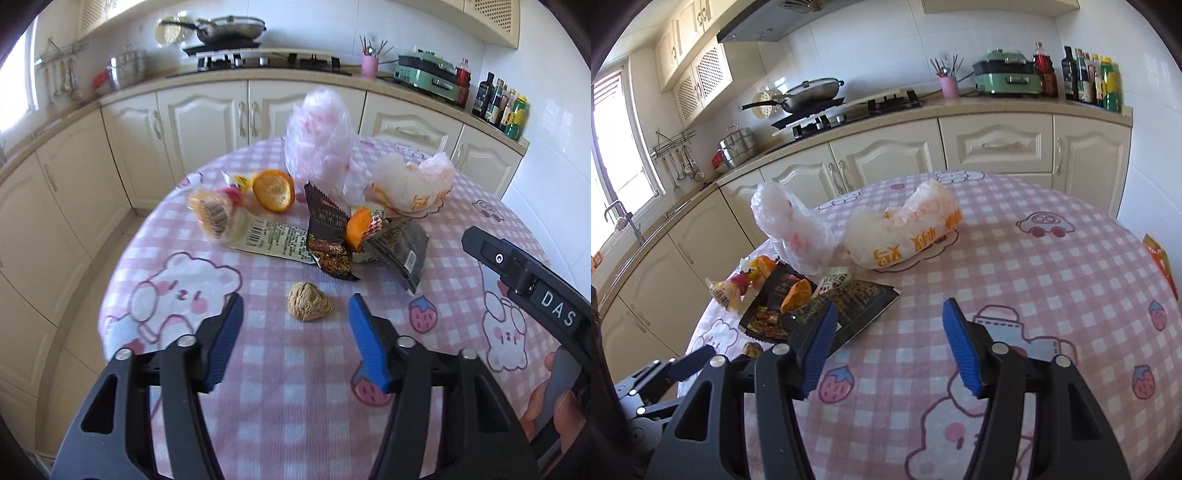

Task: Collect trash
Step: 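Grasp the walnut with the left tool while the right tool grasps a dark snack wrapper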

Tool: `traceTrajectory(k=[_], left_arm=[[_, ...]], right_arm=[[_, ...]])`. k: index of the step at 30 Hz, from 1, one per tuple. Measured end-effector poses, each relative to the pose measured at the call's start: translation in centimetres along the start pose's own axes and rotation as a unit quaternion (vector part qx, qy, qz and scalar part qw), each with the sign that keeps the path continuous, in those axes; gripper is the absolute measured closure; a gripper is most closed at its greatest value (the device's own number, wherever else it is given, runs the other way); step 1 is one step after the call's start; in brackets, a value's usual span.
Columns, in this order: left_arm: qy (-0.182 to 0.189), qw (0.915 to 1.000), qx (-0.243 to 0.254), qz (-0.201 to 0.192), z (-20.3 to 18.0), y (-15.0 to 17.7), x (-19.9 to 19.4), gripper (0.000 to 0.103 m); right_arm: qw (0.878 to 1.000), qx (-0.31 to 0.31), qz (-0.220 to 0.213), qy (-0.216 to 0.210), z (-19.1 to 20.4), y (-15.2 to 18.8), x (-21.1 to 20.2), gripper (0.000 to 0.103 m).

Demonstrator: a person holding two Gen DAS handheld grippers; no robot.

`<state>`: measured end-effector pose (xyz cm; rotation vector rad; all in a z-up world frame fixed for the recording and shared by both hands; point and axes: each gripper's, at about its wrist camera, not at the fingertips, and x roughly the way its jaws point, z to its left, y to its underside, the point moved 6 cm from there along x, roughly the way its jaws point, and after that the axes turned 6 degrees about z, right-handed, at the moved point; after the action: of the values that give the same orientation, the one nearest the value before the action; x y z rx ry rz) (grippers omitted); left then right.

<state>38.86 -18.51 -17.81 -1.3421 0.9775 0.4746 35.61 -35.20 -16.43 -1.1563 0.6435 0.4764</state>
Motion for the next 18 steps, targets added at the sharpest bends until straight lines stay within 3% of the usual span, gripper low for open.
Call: traceTrajectory(k=[3,5,13,16,18], left_arm=[[0.009,0.9999,-0.004,0.014,0.0,-0.3,1.0,0.062],[0.031,0.9993,-0.006,0.018,0.0,-0.5,1.2,0.078],[0.023,0.9990,-0.035,-0.017,2.3,-1.0,-0.1,0.078],[0.026,0.9982,-0.048,-0.022,3.1,-1.1,-0.4,0.080],[0.030,0.9979,-0.053,-0.022,3.4,-1.2,-0.5,0.083]], right_arm=[[1.000,0.002,0.012,-0.002,0.4,-0.6,1.1,0.044],[1.000,0.008,0.023,-0.012,1.1,-0.9,2.0,0.043],[0.996,0.017,0.082,-0.035,3.0,-0.7,5.8,0.041],[0.995,0.016,0.086,-0.042,3.2,-0.6,6.1,0.042],[0.995,0.015,0.087,-0.051,3.3,-0.5,6.1,0.064]])
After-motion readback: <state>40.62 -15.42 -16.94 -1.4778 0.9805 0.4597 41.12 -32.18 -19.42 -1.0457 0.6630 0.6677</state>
